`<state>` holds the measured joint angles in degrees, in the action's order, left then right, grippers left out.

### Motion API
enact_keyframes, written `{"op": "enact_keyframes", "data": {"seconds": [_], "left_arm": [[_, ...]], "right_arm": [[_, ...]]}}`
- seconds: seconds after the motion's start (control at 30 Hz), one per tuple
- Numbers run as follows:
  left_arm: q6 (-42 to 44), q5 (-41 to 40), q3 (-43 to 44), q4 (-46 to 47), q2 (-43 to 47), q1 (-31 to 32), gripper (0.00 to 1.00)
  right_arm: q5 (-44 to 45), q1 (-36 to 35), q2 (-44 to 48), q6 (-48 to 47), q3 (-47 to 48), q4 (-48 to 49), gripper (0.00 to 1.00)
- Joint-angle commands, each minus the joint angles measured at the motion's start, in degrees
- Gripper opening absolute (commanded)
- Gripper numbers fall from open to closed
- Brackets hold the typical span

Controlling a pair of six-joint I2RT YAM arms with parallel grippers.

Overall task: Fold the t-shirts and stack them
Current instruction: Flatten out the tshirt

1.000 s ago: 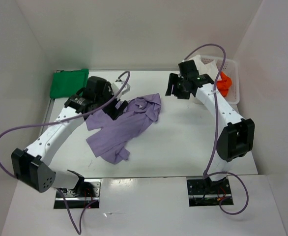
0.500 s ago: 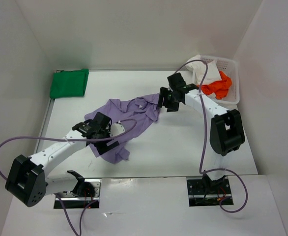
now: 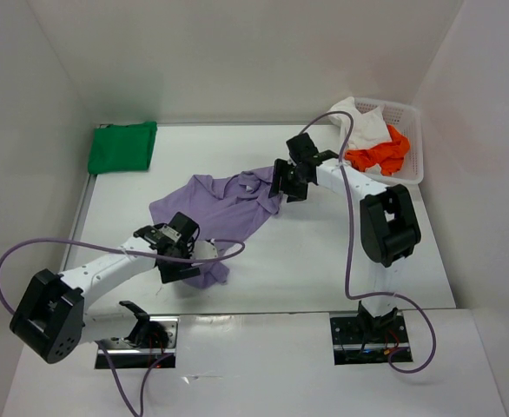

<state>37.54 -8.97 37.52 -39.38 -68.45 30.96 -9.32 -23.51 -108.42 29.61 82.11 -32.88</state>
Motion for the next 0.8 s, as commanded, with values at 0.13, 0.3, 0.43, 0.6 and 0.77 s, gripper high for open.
{"op": "enact_keyframes", "data": {"seconds": [0.13,0.3,0.43,0.6,0.77], "left_arm": [[5.4,1.0,-2.0,1.0,-1.8,0.2,0.79],[4.4,-1.0,-3.2,3.2,-5.3,0.2,0.65],[2.5,-1.0,-3.2,3.7,-5.8,0.2,0.33],[1.2,-0.4,-2.2,3.1,-5.8,0.2,0.16],[0.7,-0.4,-1.6,1.8,-2.4,0.2,0.00]], "right_arm": [[-0.2,-0.4,-2.8,0.4,3.4,2.6,0.67],[-0.2,-0.4,-4.9,0.9,4.6,2.0,0.67],[-0.2,-0.4,-5.4,0.9,4.6,1.4,0.59],[-1.3,-0.4,-7.3,1.4,4.6,2.0,0.38],[-1.3,-0.4,-7.9,1.4,4.6,1.5,0.01]]}}
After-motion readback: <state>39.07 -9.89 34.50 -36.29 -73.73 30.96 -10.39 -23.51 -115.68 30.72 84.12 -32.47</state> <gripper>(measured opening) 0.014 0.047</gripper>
